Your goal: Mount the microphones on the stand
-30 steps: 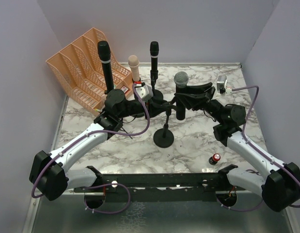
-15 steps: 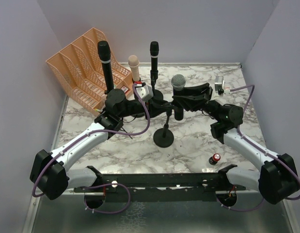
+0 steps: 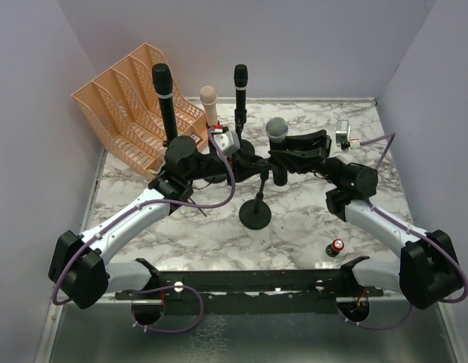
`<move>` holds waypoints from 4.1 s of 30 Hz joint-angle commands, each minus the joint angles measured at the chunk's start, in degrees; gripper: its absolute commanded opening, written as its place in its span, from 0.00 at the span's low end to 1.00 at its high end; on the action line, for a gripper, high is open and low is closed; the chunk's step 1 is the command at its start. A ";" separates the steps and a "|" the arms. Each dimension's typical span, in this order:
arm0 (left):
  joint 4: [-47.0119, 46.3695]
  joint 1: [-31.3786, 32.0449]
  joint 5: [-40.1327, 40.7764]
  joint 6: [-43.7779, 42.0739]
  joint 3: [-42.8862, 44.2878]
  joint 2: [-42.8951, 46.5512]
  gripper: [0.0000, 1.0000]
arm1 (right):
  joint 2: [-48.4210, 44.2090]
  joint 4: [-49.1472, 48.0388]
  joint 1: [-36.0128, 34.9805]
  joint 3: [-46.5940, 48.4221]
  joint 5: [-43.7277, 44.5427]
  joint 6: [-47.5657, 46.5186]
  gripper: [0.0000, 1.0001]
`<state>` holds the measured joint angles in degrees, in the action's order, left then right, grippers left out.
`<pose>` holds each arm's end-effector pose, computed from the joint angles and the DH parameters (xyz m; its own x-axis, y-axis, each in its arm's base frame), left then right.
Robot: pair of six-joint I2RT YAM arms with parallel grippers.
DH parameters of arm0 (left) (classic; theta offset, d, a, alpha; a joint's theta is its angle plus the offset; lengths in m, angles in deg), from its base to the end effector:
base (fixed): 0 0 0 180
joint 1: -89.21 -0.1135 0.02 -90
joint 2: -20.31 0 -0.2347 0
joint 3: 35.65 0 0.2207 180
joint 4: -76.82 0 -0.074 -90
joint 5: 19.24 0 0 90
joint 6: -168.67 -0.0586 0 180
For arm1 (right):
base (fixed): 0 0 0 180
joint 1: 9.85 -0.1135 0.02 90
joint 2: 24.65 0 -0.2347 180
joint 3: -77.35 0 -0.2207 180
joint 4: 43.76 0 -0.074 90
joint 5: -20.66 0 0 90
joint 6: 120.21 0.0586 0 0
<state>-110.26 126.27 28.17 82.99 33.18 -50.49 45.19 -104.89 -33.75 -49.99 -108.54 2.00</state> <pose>0.1996 -0.2004 0.3380 -0.0031 -0.0672 -0.9977 0.9841 0.1767 -0.0149 0.2007 0.1294 0.3515 0.1478 0.5173 -0.8430 -0.9558 0.2936 0.0126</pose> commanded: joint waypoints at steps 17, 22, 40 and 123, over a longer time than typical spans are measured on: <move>5.84 0.30 7.59 -2.41 -2.17 4.62 0.96 | -6.13 11.46 -0.53 -0.78 1.29 -1.74 0.66; 6.85 0.29 12.10 -2.61 -3.79 7.12 0.98 | -11.49 20.80 -0.53 -1.57 4.47 -4.69 0.71; 12.14 0.30 23.90 4.85 -13.25 21.00 0.98 | -31.45 61.70 -0.54 -10.97 14.56 -14.43 0.71; 9.33 0.38 16.15 6.98 -10.95 19.96 0.99 | 26.95 -4.45 -7.84 7.79 49.42 -41.30 0.01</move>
<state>-98.61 126.45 46.90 87.71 22.75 -30.14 67.90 -95.67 -44.75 -47.83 -58.91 -37.08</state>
